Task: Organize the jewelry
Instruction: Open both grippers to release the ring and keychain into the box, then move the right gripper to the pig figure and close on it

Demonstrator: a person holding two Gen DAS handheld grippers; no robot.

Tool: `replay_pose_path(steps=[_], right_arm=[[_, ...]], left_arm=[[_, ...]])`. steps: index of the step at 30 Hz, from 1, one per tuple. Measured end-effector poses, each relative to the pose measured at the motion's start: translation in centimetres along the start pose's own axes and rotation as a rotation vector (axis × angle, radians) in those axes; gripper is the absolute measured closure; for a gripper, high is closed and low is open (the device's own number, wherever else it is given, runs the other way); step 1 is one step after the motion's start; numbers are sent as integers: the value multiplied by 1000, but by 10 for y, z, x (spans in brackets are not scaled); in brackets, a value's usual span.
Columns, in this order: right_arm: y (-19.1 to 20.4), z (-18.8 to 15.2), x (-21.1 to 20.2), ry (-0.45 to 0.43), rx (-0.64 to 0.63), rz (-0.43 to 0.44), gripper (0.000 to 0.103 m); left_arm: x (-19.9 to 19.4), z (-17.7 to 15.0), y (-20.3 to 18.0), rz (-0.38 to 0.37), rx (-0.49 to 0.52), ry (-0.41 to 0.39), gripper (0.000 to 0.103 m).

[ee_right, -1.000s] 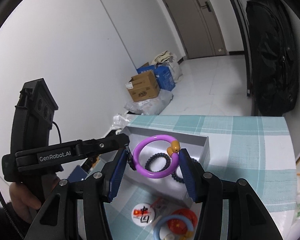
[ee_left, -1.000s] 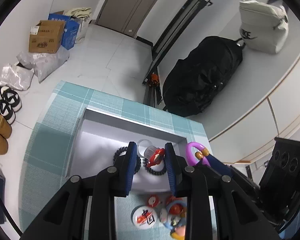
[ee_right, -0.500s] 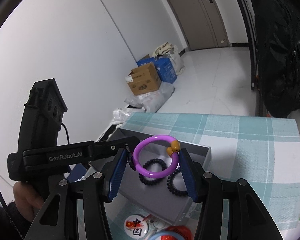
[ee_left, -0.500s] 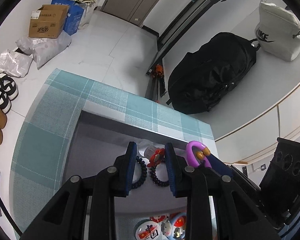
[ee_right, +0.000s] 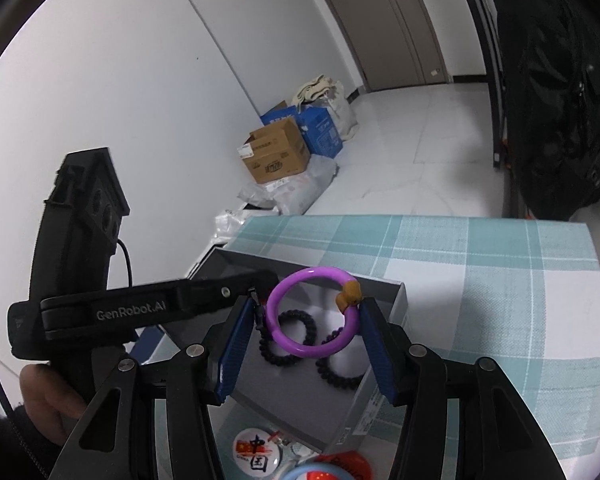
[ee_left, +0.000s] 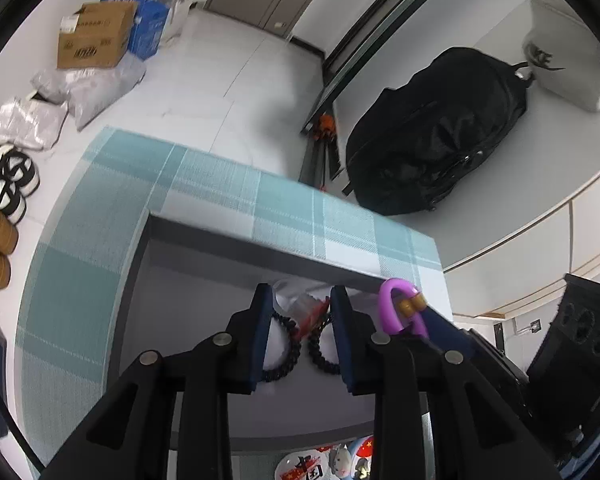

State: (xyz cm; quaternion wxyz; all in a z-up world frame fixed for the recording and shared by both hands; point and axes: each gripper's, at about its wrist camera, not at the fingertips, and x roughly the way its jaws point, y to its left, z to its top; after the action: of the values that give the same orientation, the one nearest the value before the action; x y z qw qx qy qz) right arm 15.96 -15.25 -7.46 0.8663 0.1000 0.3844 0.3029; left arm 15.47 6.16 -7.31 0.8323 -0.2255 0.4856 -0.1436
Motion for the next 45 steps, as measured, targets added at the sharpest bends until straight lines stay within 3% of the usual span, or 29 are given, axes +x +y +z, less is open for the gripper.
replay_pose_path(steps=[1, 3, 5, 7, 17, 20, 24, 31, 35, 38, 45], right_arm=[[1, 0, -1, -2, -3, 0, 45], [3, 0, -3, -3, -14, 0, 33], [7, -3, -9, -28, -30, -5, 29], [11, -4, -15, -42, -53, -24, 27], [16, -10, -44, -92, -69, -67, 20], [17, -15, -60, -124, -80, -76, 18], [16, -24, -77, -143, -77, -93, 17], [16, -43, -96, -128, -90, -113, 17], [19, -61, -94, -80, -81, -135, 17], [25, -74, -91, -47, -107, -155, 17], [23, -97, -83, 32, -72, -111, 17]], left_arm=[[0, 0, 1, 0, -5, 11, 78], [-1, -1, 2, -4, -13, 21, 63], [-3, -2, 4, -55, -32, 15, 53], [-8, -3, 6, -87, -49, 1, 52], [-33, -20, -16, -69, 46, -54, 49], [-48, -30, -21, -23, 88, -128, 46], [-63, -46, -22, 43, 102, -192, 36], [-66, -75, -19, 107, 119, -174, 35], [-63, -87, -22, 202, 145, -179, 35], [-64, -97, -21, 214, 148, -173, 35], [-63, -114, -6, 224, 65, -141, 35]])
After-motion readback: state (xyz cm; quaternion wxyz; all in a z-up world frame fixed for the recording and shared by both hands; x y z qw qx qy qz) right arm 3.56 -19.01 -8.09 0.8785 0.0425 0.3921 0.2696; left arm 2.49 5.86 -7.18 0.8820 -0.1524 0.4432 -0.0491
